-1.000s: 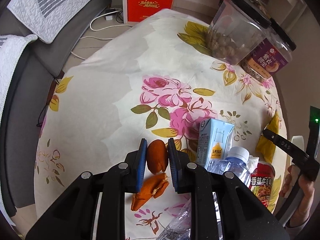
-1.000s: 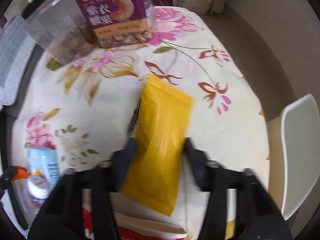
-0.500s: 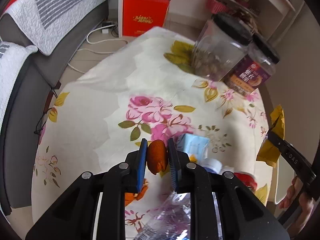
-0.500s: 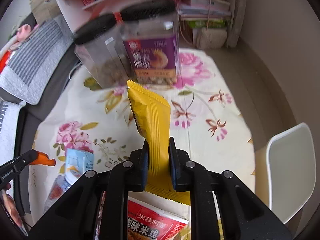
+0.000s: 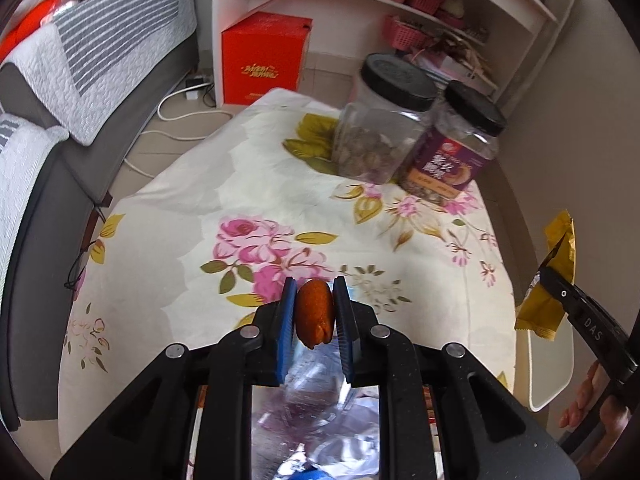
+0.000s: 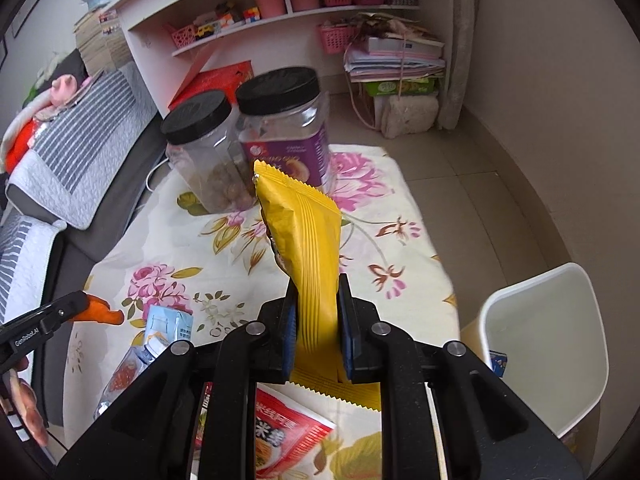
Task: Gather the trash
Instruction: 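Carry the yellow packet and orange peel over the wastebasket with both tools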
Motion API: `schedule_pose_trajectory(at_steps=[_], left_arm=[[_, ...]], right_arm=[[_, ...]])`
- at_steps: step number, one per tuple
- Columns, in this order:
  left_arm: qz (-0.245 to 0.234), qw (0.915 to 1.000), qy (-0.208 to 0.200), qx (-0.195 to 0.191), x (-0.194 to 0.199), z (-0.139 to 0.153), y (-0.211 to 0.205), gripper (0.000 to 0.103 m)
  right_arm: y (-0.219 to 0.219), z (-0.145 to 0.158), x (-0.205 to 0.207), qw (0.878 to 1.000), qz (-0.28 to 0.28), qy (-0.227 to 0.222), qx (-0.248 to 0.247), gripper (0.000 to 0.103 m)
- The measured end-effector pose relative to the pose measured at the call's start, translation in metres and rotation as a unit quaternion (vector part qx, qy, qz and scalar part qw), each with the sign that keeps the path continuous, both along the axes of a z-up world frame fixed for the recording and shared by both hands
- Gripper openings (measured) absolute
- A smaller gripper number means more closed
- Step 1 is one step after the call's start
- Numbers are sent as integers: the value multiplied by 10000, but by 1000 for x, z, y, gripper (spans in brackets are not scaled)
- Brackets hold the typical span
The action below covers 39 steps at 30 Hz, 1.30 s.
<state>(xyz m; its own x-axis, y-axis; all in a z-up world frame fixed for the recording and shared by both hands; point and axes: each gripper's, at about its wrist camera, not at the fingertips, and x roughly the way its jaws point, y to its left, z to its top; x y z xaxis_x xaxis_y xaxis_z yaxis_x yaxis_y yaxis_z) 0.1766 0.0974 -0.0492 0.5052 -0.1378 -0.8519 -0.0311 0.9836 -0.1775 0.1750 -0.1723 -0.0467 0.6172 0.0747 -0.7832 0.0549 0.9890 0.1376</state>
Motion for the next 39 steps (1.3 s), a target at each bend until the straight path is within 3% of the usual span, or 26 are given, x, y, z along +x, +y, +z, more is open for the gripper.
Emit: schedule_pose_trajectory(at_steps=[18,30,34,36,39], left_arm=[[-626,9974,-333,94,-19,21,-94,19],[-1175,9922,-425,56,-30,28,-170,19],[-1451,9887,-370,39,-36,24,-208,19],[-1562,9872,-328,-50,-37,23,-225,19],[-1757,9839,-305,-109,-41,22,-256,19]], right_arm=[[-92,28,-47,9956,-815,-380,-247,17],[-170,25,-71,9854,-1581,-177,-604,19],[-196,27,-80,9819,-1820,-153,-503,39],[-210,30,-87,9781,-2017,-198,-467,44],[-230,33,-96,9734,-2249,-226,-376,66]])
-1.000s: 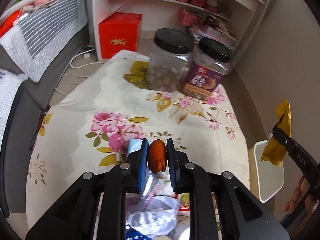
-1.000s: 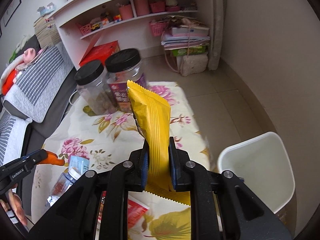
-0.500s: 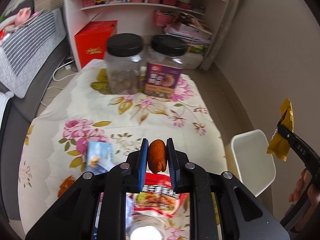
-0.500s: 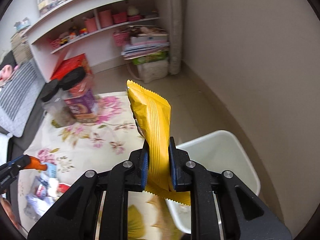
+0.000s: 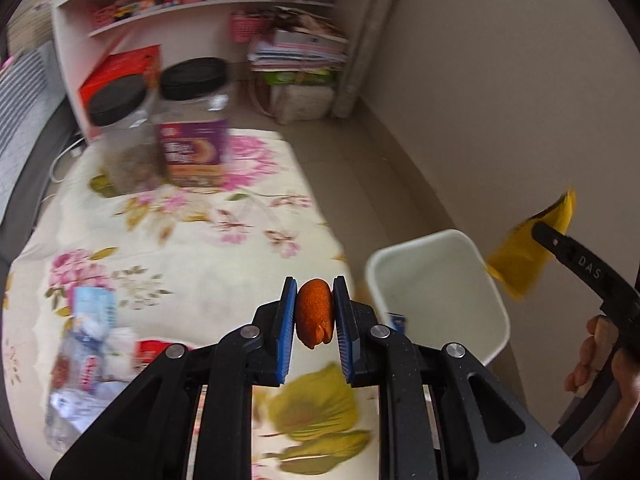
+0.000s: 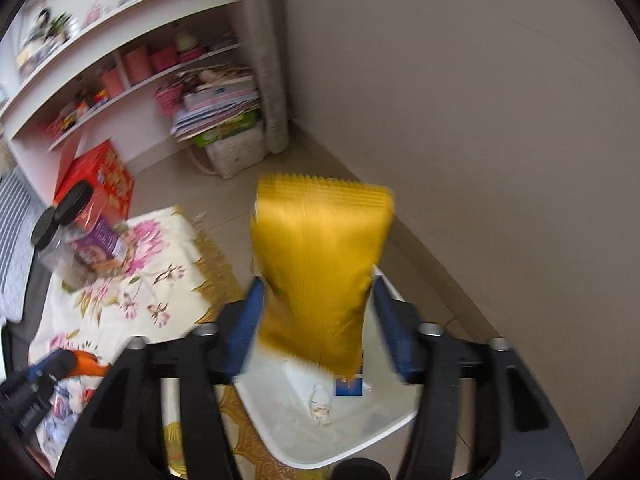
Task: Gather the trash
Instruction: 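Carry the yellow packet and orange peel over the wastebasket with both tools, then open both tools to drop the packet and peel into the wastebasket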
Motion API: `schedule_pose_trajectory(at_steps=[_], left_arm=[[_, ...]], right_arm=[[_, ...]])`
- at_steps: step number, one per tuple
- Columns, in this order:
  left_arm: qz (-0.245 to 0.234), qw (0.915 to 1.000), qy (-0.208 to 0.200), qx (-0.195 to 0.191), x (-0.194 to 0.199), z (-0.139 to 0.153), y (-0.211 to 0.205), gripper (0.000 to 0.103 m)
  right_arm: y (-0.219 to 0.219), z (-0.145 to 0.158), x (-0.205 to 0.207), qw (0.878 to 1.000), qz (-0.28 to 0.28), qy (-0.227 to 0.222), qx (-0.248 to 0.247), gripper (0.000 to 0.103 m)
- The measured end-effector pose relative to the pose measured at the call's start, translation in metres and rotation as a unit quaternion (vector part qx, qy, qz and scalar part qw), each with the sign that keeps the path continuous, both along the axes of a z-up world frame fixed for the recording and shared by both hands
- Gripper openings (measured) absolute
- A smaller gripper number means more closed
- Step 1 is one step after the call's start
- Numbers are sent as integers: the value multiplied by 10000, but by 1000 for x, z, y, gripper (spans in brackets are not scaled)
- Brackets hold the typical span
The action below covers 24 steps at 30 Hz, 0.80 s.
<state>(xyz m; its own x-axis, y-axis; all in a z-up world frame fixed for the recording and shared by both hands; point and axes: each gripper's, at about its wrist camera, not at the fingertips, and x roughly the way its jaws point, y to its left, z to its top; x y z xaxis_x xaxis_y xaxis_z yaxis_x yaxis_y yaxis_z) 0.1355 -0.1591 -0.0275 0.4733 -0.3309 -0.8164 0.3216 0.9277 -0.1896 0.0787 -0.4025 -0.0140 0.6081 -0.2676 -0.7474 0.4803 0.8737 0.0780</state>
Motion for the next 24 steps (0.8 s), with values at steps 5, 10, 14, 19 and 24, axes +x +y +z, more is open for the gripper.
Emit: schedule_pose_trajectory(at_steps=[5,10,14,19,24], left_arm=[[-251,9996,102,-94,-5,-5,-45,19],[-422,9988,219,-133,-10,-10,-83,19],[-576,9980,216,-110,-15,-11,-109,19],[-782,9966,237,-77,-20,-12,-137,31],[-827,9961,293,-75,-24,-16,-146,55]], right_arm=[[-25,6,-16,9992,-364,-151,16,83],[-44,11,-27,9977,-633,-242,-69,88],[-61,13,-36,9958,-867,-278,-59,89],[-77,16,-48,9934,-1092,-333,-45,90],[-85,20,-57,9909,-1258,-435,-176,92]])
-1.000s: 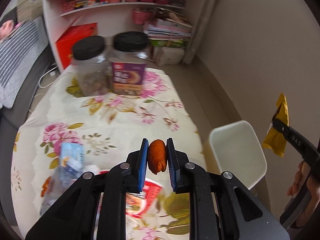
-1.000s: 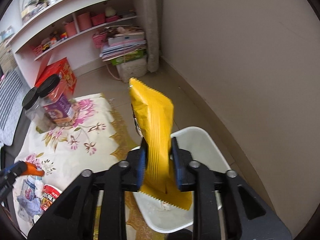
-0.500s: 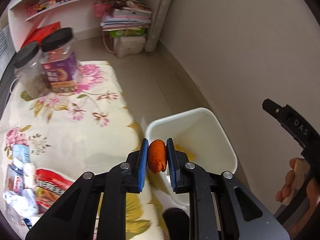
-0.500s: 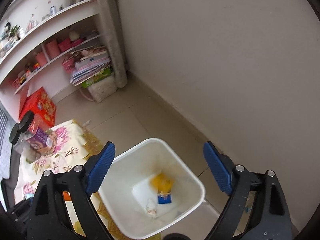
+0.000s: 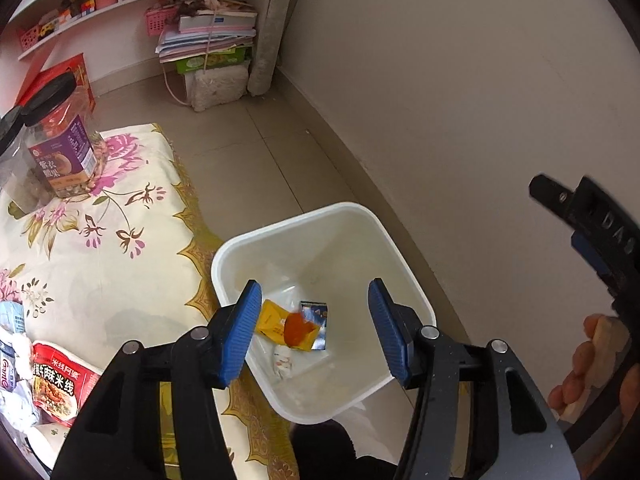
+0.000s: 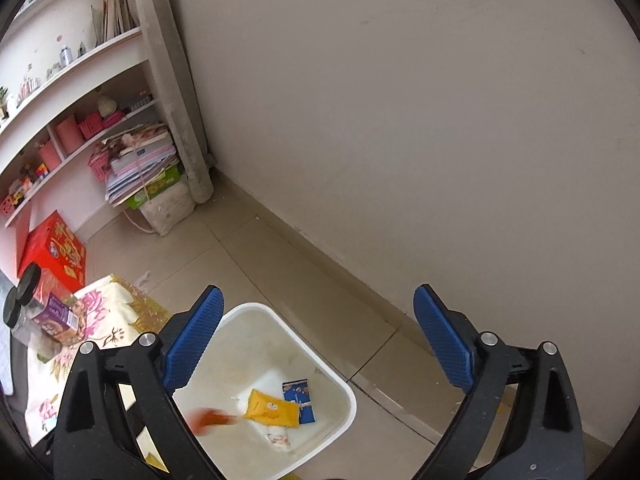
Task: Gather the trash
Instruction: 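Open both tools to drop the packet and peel into the wastebasket, then grasp the crumpled foil with the left tool while the right tool grasps the white cup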
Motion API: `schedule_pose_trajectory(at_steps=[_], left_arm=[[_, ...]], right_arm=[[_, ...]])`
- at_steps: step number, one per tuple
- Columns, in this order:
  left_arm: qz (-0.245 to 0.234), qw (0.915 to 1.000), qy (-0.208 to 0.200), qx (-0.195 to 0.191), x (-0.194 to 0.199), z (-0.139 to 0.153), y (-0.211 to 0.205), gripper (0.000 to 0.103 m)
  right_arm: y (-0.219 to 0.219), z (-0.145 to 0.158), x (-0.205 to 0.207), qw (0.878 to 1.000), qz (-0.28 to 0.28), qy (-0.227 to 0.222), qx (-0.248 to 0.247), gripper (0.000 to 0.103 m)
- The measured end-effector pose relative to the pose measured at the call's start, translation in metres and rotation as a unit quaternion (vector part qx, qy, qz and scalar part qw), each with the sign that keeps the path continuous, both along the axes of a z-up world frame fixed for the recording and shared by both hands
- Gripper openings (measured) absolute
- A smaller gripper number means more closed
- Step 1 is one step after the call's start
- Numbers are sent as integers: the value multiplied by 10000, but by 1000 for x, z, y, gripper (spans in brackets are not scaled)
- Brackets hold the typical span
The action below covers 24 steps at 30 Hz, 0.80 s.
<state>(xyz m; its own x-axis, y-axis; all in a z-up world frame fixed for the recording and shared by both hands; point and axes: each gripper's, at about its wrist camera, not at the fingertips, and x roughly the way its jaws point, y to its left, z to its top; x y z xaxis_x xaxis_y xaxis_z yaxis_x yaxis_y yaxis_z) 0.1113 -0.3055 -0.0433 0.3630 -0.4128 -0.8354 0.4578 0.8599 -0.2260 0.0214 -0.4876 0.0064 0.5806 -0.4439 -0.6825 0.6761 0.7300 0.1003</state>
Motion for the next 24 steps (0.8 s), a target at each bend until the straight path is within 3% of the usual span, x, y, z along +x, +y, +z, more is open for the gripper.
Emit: schedule_pose_trajectory(at_steps=[6,14,18,24], left_arm=[[8,9996,-104,249,-7,-2,2,64],[287,9955,-581,696,-17,5,20,78],[412,9865,-1084,1158,-28,8,32,83],[546,9722,-1518,1699,-40,4,55,84]], right_arm=[[6,1,-2,9999,47,-21,-121,96],[27,3,1,9990,272,47,-348,96],[45,2,10,9975,487,111,-509,96],[72,2,18,9946,805,159,-633,96]])
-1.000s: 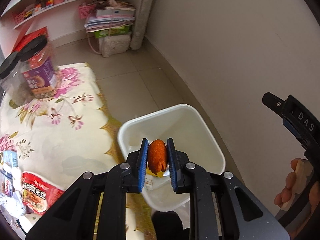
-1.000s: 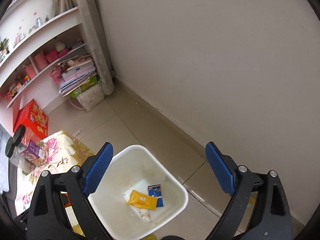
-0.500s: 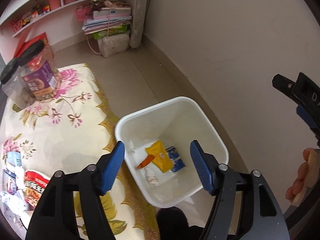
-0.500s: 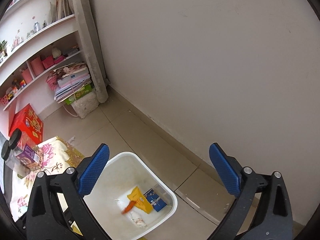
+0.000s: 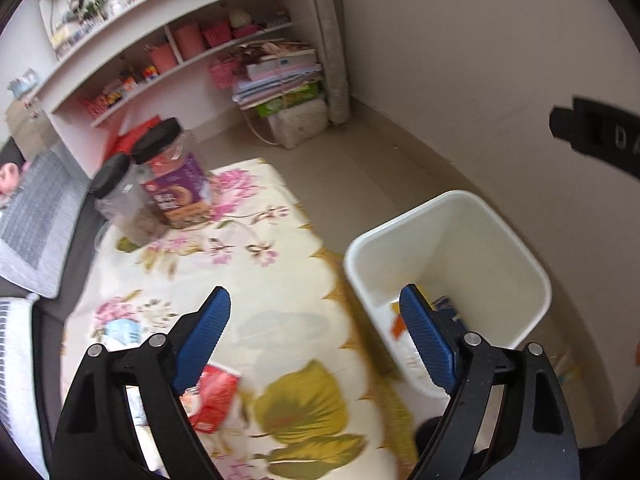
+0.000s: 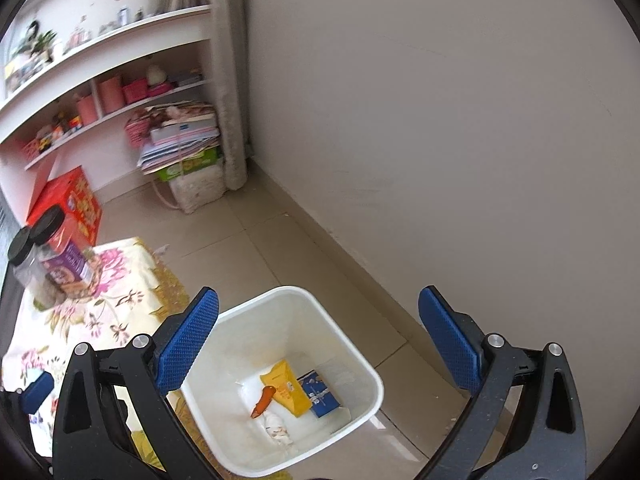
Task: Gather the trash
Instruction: 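Grasp the crumpled foil with the left tool while the right tool grasps the white cup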
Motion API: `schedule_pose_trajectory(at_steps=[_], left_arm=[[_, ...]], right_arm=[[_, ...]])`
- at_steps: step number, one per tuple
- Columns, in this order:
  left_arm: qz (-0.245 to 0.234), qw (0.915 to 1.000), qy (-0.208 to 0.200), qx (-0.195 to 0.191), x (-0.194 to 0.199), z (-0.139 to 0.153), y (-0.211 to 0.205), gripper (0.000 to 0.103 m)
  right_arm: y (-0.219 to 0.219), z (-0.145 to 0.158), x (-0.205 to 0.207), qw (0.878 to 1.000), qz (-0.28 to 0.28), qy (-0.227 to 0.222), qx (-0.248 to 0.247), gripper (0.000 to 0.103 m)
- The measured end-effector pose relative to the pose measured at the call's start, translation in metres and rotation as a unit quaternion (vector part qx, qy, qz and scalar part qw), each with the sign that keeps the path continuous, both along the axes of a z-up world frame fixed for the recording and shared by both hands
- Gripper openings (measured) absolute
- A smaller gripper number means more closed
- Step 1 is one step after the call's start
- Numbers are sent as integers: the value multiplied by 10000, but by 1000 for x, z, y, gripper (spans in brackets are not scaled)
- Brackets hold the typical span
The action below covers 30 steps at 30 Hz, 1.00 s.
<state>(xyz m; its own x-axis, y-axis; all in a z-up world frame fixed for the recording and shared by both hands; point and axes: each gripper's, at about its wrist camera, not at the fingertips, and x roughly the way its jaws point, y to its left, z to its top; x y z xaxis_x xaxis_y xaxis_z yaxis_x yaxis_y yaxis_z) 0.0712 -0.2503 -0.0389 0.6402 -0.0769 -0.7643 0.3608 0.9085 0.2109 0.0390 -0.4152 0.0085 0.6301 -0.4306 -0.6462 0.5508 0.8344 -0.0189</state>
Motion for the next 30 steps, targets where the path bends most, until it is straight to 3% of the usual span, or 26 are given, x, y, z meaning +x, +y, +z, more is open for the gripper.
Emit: schedule_pose_trajectory(at_steps=[9,19,25,30], left_arm=[[464,9984,-65,304,-4,-8,56,84],[1325,9893,406,457,-6,-23,165,84],[1925,9775,839,216,7,-33,239,84],[2070,9719,1122,-22,13,-45,273,84]], right_arm=[[51,-4,17,9982,589,120,-25,96],[124,-17,43,9891,1407,426,-78,96],[167,-38,56,9788,1866,823,-200,96],[197,-60,65,9692,2133,1216,-182,96]])
